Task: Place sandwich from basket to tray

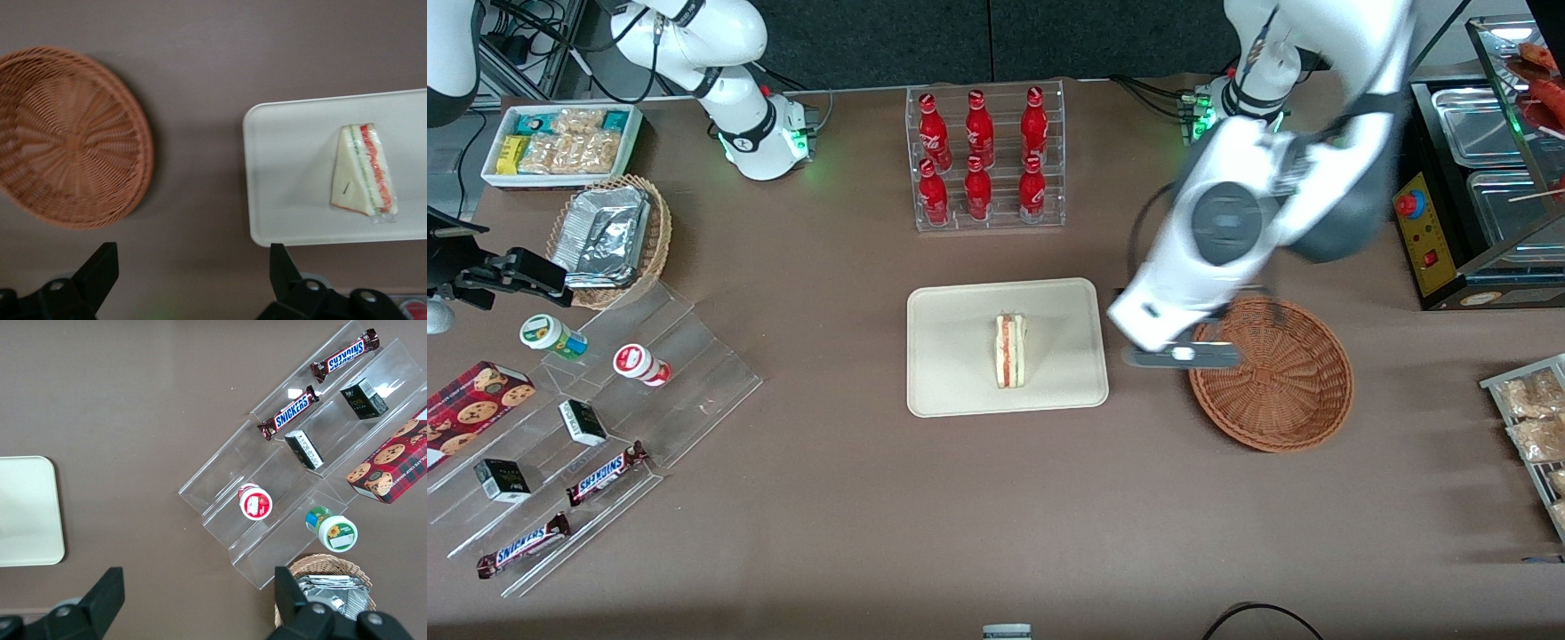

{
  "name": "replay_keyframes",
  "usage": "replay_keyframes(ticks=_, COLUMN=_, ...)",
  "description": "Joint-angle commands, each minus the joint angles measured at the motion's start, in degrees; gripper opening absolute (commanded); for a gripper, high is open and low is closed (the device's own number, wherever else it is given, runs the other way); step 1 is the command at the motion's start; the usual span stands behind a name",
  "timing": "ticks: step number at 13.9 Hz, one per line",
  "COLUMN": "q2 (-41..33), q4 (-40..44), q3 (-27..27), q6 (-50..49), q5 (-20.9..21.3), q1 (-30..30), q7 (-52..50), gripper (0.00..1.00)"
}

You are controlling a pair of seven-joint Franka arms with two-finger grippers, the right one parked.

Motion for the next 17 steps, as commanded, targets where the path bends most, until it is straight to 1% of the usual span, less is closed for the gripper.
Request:
replay_keyframes(ticks=1, q2=-5.55, q4=-2.28, q3=-0.56, q6=-3.18, q5=-1.65, q1=6.49, q7=1.36, gripper=1.00)
replay_keyframes(ticks=4, q2=-8.19, q4=-2.37, q3=-0.47, q6=-5.12, q5=-1.57, q1=12.21, q7=6.26, gripper=1.00)
replay_keyframes(ticks=6, q2=-10.29, q4=-2.46, q3=-0.47, q6=-6.61, q5=-1.13, q1=14.50, q7=7.68, gripper=1.00)
replay_keyframes(ticks=8, q2=-14.32, q4=-5.16, q3=-0.74, q6=-7.41, q5=-1.04, q1=18.10, q7=8.56, gripper=1.00)
replay_keyframes(ticks=9, q2=-16.44, q4=-6.40, q3=-0.74, q6=-7.50, q5=-1.04, q1=18.98, q7=9.26, gripper=1.00)
replay_keyframes(ticks=11, q2=-18.82, q4=-6.50, q3=-1.00, q6=-10.12, q5=-0.95, q1=21.88, q7=10.75, gripper=1.00)
replay_keyframes(ticks=14, q2=-22.07, q4=-7.03, q3=-2.06, q6=-13.64, q5=-0.78, q1=24.18, q7=12.69, gripper=1.00)
replay_keyframes(ticks=17, q2=-22.87, q4=-9.66, q3=-2.06, q6=-12.87, q5=-0.69, q1=24.18, q7=12.70, gripper=1.00)
